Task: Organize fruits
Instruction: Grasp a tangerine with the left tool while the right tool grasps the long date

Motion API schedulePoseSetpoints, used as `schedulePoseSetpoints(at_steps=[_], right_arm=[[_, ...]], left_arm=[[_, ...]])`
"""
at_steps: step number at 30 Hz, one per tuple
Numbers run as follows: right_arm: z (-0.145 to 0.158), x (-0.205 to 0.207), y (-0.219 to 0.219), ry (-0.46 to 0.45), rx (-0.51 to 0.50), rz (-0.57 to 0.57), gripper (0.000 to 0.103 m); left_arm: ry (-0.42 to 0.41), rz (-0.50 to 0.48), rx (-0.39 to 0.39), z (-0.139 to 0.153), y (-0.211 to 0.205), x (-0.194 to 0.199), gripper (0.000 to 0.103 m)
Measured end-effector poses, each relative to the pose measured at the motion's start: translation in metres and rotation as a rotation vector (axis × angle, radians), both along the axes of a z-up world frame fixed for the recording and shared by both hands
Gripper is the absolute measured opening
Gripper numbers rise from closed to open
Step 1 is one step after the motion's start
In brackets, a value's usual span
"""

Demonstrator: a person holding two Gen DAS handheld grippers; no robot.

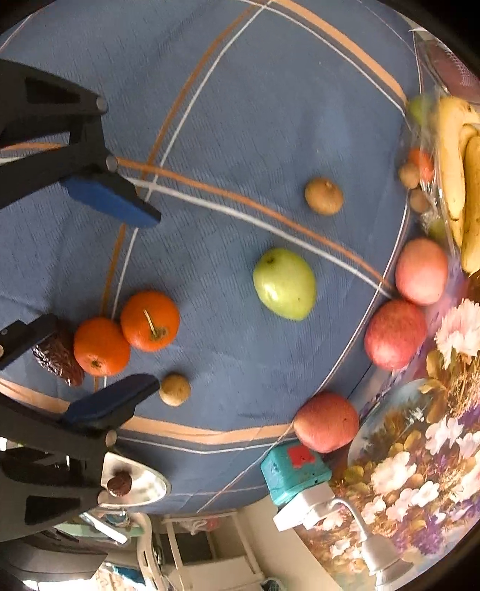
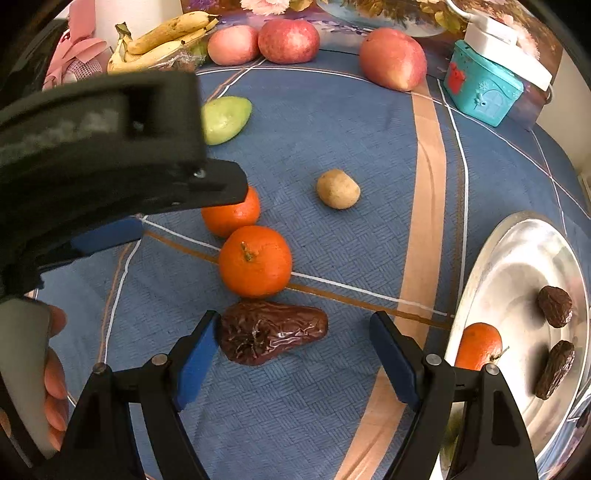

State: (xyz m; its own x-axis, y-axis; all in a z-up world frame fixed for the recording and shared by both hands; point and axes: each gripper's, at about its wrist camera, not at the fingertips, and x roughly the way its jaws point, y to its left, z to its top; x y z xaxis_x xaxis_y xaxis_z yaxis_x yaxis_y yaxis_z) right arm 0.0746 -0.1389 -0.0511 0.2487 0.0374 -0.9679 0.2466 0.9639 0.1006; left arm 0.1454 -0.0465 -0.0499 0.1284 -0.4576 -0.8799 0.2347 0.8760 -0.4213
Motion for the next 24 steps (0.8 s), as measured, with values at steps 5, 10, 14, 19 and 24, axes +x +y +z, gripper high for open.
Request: schedulePoseSetpoints(at_steps=[5,10,14,19,24], right_arm=[[0.005,-0.001,0.000,-0.011,0.005,0.010,0.074],[0.009,-0.003,0.003,-0.020,0.026,0.023,0.060],[0.012,-0.004,0.003,-0.030,0.034,0.019,0.058],[0.024,-0.008,-0.007,-0.052,0.023,0.000,0.058],[0.033,-0.019,-0.024,-0.069,-0.017,-0.052,0.058]], left_arm=[[0.024,-0.023,-0.010,-0.007,-0.009,0.000,0.046],[0.017,-0.021,-0.019,-0.003,-0.008,-0.003,0.036],[0.013,0.037,0.002,0.000,0.007,0.000,0.036],[-0.026,0.112,0.076,0.005,0.033,0.004,0.036],[-0.055,0.145,0.062,0.017,0.048,0.003,0.036]])
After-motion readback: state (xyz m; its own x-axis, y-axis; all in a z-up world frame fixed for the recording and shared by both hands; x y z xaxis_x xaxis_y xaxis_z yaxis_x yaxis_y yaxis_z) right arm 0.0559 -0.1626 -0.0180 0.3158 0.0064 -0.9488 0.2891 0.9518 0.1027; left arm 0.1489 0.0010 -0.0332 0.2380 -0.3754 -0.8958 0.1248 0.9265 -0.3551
